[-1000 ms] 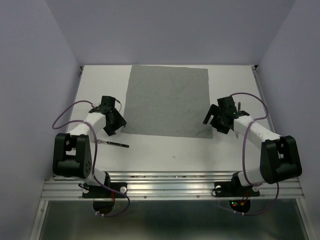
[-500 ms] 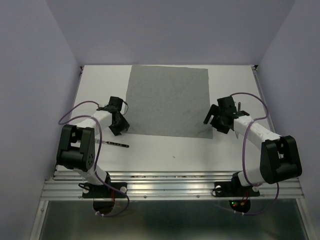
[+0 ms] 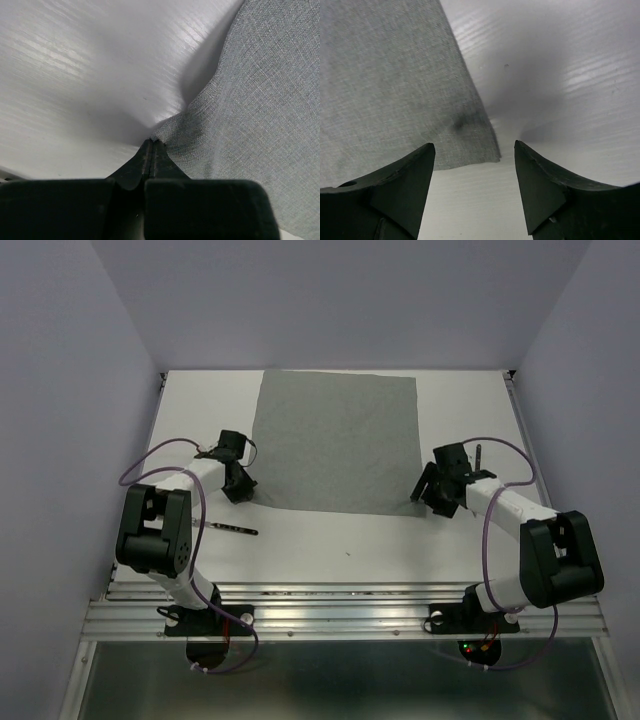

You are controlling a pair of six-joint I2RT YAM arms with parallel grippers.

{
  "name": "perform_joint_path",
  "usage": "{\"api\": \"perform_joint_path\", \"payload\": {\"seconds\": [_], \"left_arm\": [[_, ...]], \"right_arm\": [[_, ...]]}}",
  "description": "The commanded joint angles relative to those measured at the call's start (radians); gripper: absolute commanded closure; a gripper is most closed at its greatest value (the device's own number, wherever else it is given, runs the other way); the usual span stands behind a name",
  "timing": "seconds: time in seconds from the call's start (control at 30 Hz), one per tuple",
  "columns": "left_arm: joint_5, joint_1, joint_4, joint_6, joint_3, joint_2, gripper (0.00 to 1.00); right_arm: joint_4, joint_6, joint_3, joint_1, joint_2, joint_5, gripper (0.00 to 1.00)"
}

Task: Fold the napkin into a case and place the utensils inside
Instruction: Pick up the flattened napkin from the center of the board.

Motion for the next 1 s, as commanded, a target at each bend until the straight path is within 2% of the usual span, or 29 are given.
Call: {"api": "perform_joint_path", "payload": {"seconds": [0.0,0.1,0.33,0.43,0.5,0.63,0.97], "left_arm": [[-0.014,-0.005,-0.031,0.037,0.01,0.012,1.0],[-0.017,-0.006,-0.036,0.04,0.013,-0.006,1.0],[-0.004,-0.005,-0.051,0.042,0.027,-0.034,1.0],[0.005,-0.005,-0.047,0.045,0.03,-0.046,1.0],[0.009,-0.005,-0.048,0.049,0.033,-0.057,1.0],[-0.001,-0.005,-0.073,0.057,0.049,-0.08,1.0],[0.043,-0.006,-0.031,0.071,0.02,-0.111,1.0]], "right_arm": [[0.011,0.031,-0.029,0.006,-0.026,0.054,0.35],[0.006,0.027,-0.033,0.006,-0.022,0.043,0.36],[0.041,0.038,-0.05,0.078,0.021,-0.002,0.5],[0.011,0.039,-0.021,0.103,0.055,0.063,0.64],[0.005,0.034,0.002,0.103,0.063,0.084,0.8],[-0.011,0.024,0.045,0.103,0.043,0.12,0.96],[0.029,0.007,0.03,0.103,0.069,0.051,0.95]]}}
